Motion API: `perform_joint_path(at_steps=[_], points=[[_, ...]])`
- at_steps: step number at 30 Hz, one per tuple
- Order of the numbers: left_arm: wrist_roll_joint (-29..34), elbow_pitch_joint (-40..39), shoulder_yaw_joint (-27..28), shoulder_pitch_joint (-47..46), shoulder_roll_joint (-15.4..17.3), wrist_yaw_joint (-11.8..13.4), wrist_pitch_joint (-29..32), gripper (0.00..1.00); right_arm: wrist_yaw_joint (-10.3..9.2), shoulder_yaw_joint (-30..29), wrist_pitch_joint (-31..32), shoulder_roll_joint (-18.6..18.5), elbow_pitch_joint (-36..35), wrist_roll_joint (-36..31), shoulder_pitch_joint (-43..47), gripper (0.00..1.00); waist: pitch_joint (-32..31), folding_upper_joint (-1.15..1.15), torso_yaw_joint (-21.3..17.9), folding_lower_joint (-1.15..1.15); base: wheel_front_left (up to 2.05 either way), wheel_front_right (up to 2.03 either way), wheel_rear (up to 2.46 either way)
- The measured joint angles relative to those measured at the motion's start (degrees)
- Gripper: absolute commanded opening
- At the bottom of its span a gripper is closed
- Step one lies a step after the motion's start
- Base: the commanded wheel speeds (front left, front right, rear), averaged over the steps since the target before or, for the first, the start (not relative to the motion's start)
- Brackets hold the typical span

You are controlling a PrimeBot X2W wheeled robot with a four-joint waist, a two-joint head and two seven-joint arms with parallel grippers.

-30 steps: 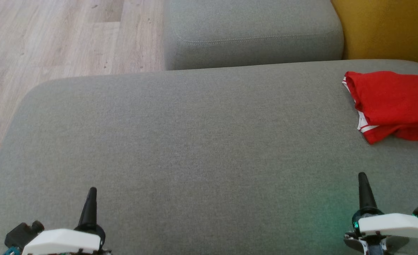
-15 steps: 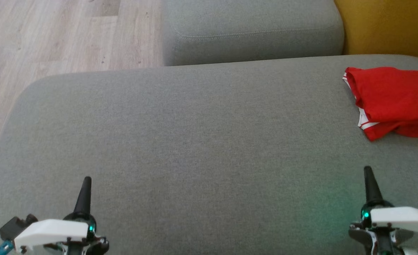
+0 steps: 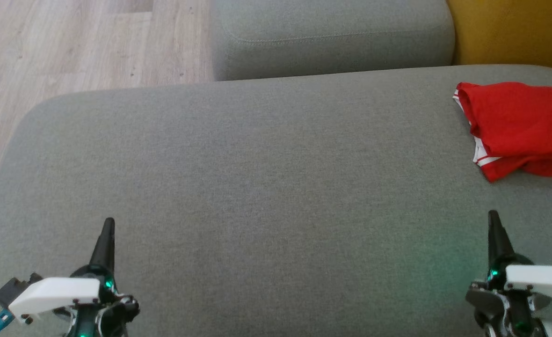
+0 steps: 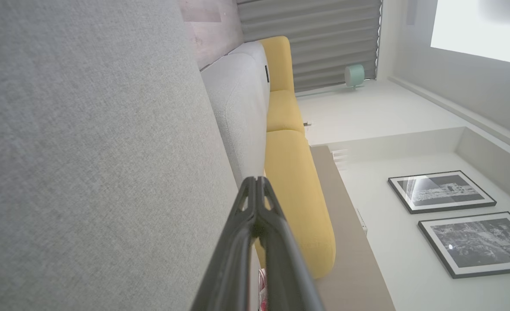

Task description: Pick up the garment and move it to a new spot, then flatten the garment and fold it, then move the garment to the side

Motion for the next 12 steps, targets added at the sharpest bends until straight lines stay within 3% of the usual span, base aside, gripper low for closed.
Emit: perform_joint_path(at_steps=[12], points=[[-8.20,1.69,1.07,-2.04,-0.05,-0.64,1.83,0.00,0.00,-1.38,1.89,-0.03,0.02,7.98,-1.96,0.00,0.86,0.00,-0.17,0.00,0.00,0.00,0.00]])
